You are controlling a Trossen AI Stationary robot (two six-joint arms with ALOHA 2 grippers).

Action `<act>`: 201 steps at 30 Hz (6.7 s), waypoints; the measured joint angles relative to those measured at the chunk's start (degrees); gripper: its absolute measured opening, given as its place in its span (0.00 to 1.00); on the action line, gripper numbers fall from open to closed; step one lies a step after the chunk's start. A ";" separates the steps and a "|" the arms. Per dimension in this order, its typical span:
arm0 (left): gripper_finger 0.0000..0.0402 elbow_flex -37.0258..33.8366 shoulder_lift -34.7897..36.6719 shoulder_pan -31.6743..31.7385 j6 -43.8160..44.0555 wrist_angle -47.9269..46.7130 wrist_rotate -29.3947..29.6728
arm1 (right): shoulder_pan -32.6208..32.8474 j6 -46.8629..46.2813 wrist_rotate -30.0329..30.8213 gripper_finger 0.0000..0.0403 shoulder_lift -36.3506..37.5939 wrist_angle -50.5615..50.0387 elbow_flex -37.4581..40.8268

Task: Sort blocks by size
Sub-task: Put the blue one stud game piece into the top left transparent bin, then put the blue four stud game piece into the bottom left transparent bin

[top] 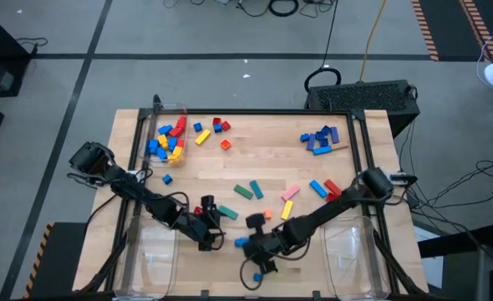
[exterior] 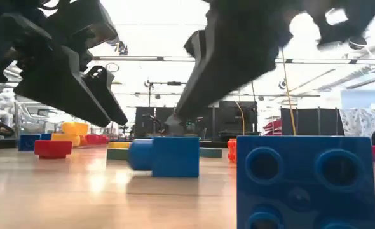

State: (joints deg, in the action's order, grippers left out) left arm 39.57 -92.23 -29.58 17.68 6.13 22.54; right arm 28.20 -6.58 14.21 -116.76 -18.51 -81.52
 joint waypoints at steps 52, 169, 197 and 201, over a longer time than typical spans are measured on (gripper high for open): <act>0.72 0.02 0.00 -0.75 7.03 7.03 -0.40 | -7.16 -6.71 -0.61 0.25 -1.82 2.02 -0.28; 0.51 36.94 -13.47 78.46 -42.08 -54.77 -18.07 | -39.08 14.79 -11.60 0.32 3.20 -9.55 -7.02; 0.51 37.77 -17.29 71.24 -55.09 -54.23 -9.82 | -39.34 15.34 -11.58 0.32 3.20 -9.28 -6.95; 0.51 37.77 -17.29 72.07 -55.59 -54.14 -10.45 | -39.38 15.22 -11.58 0.32 3.20 -9.30 -6.95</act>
State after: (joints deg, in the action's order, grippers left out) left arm 77.34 -109.51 42.48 -37.91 -48.01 12.09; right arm -11.18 8.64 2.63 -113.56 -27.81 -88.47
